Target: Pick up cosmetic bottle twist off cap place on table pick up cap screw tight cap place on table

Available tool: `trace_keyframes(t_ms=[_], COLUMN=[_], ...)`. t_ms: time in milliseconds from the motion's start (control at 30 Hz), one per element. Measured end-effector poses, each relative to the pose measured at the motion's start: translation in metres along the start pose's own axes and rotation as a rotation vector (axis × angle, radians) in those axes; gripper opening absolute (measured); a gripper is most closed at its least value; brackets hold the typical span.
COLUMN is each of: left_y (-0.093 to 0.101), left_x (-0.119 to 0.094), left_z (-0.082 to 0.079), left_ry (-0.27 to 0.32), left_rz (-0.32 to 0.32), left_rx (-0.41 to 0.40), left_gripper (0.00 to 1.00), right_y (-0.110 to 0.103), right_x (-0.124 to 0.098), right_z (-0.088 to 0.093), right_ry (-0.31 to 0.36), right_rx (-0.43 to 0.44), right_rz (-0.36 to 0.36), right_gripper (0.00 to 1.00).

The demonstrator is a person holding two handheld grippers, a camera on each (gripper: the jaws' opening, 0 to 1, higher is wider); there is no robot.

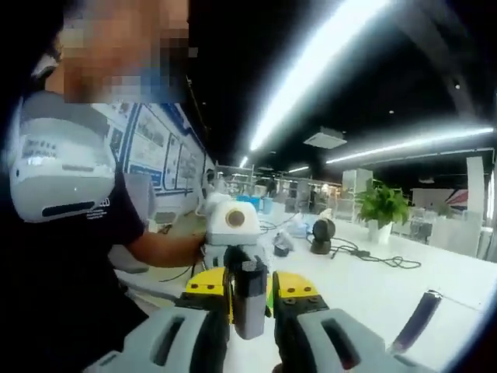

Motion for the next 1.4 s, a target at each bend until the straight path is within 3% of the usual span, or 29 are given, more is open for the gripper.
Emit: trace_keyframes(t_ms=[333, 600, 1000, 1167, 1400], left_y=[0.008, 0.01, 0.01, 0.008, 0.005], left_x=[0.004, 0.005, 0.007, 0.005, 0.007], left_z=[-0.002, -0.002, -0.006, -0.013, -0.012], left_ry=[-0.012, -0.016, 0.013, 0.06, 0.061], left_rz=[0.051, 0.055, 0.009, -0.022, -0.064], left_rx=[0.023, 0.019, 0.032, 0.031, 0.052], left_gripper=[0.1, 0.1, 0.1, 0.15, 0.15], right_y=[-0.004, -0.006, -0.002, 0.003, 0.005], right_x=[0.011, 0.009, 0.005, 0.003, 0.002], right_z=[0.002, 0.002, 0.0, 0.0, 0.002], right_ry=[-0.013, -0.015, 0.038, 0.066, 0.099], right_rx=[0.025, 0.024, 0.028, 0.048, 0.053], right_rz=[-0.085, -0.088, -0.047, 0.012, 0.06], right_gripper=[0.16, 0.13, 0.12, 0.12, 0.12])
Point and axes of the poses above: the point that each gripper's makers call its tool centre point, and the gripper's own axes: x roughly forward along the fingers, y roughly to its right, z roughly out of its underside, the point moved 5 cm from there along -x, roughly backward along the fingers, and after that the axes turned 5 degrees about -z, right-handed, at the moved point
